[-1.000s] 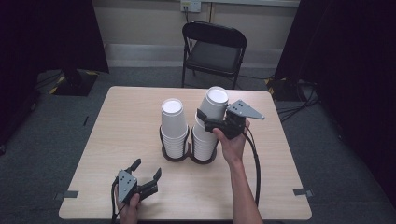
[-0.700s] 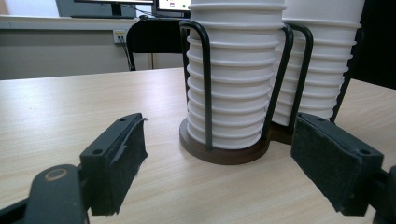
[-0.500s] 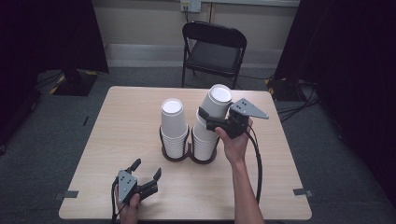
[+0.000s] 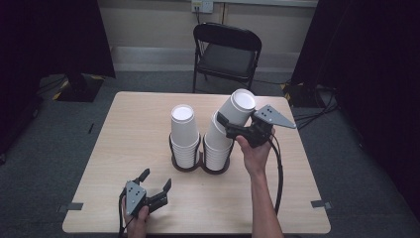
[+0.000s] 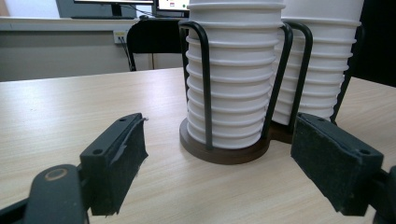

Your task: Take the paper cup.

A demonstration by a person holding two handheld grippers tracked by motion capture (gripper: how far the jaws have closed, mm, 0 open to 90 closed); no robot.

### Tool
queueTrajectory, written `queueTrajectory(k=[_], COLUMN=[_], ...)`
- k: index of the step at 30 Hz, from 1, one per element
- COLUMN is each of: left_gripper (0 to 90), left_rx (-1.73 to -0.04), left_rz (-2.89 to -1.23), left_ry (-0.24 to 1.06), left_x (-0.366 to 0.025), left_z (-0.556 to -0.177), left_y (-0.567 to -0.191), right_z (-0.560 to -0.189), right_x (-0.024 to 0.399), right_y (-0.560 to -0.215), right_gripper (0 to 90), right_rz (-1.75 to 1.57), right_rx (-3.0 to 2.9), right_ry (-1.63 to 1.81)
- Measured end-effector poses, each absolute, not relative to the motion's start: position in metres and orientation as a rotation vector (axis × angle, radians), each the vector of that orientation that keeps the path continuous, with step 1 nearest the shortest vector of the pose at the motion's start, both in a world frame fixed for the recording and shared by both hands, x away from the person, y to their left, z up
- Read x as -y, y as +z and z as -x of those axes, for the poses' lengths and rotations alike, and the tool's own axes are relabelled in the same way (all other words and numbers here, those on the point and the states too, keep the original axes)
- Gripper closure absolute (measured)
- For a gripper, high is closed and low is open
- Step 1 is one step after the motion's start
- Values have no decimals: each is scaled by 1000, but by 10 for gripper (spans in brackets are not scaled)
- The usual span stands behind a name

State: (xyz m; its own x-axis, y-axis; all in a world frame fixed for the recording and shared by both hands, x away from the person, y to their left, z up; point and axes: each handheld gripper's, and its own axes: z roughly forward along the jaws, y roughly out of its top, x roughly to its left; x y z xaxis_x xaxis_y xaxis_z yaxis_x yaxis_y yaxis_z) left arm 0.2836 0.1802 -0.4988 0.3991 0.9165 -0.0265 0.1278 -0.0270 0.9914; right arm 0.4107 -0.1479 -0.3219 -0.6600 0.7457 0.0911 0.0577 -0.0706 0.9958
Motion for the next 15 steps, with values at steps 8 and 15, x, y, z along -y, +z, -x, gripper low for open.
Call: queueTrajectory(k=[8,15], left_gripper=[176,177], left_rx=[-970,-973], left_rz=[-1484,-1483], left_ry=[830,832], left_x=[-180,-180], left_z=[-284,-284], left_y=[-499,-499], right_z=[-404,-395], right_x=[162,180], right_y=[-318,-320], right_gripper=[159,160], right_rz=[-904,-940], right_rx=[-1674,-1644], right_ry=[1798,1815])
